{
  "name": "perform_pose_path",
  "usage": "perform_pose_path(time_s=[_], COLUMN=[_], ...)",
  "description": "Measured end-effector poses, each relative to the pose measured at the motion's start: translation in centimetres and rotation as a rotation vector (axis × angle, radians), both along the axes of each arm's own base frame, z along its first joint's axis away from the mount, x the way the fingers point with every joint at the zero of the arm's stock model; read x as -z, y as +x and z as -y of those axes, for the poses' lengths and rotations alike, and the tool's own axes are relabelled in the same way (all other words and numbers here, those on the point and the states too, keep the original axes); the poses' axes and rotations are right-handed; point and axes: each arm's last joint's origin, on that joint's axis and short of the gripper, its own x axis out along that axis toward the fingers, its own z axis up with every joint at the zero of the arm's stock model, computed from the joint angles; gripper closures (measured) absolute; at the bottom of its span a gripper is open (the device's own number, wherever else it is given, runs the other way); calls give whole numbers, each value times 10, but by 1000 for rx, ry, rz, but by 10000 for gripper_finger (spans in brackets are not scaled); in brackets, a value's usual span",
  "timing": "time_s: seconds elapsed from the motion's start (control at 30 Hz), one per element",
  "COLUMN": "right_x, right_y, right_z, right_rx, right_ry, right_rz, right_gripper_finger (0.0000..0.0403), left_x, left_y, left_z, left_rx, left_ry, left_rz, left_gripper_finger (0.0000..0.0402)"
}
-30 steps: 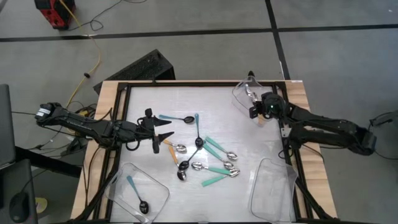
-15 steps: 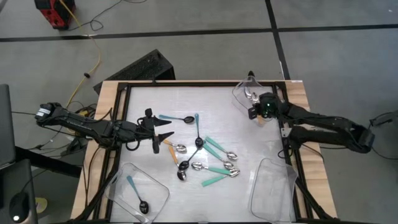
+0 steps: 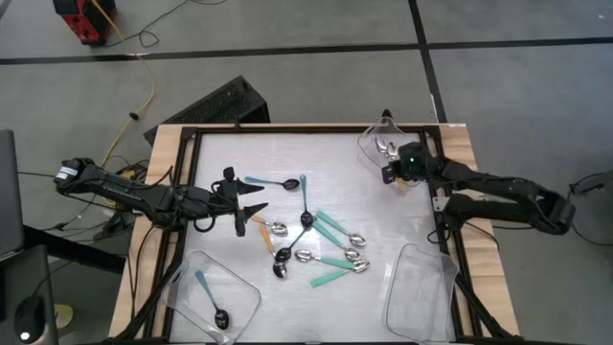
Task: Sort silverware by color (type)
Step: Put the yellow spoon into the top transparent bin
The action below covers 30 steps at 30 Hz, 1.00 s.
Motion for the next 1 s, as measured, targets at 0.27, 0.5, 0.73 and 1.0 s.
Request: perform_pose_path(time_s=[0.27,0.5,0.73,1.0], right_x=[1,4,4,4], right_y=[-6,-8,-8,-9], right_z=[5,3,3,3], right_rx=[55,57,64,83], right_ry=[39,72,68,53], right_rz=[19,-8,-15,-27], right_gripper_finger=[314,312,310,270], left_x=[0,0,0,0], left_y=[0,0,0,0], left_z=[0,0,0,0], left_rx=[0,0,0,0], left_ry=[-1,0,0,0], left_rz=[1,0,0,0], left_gripper_finger=[185,185,185,185])
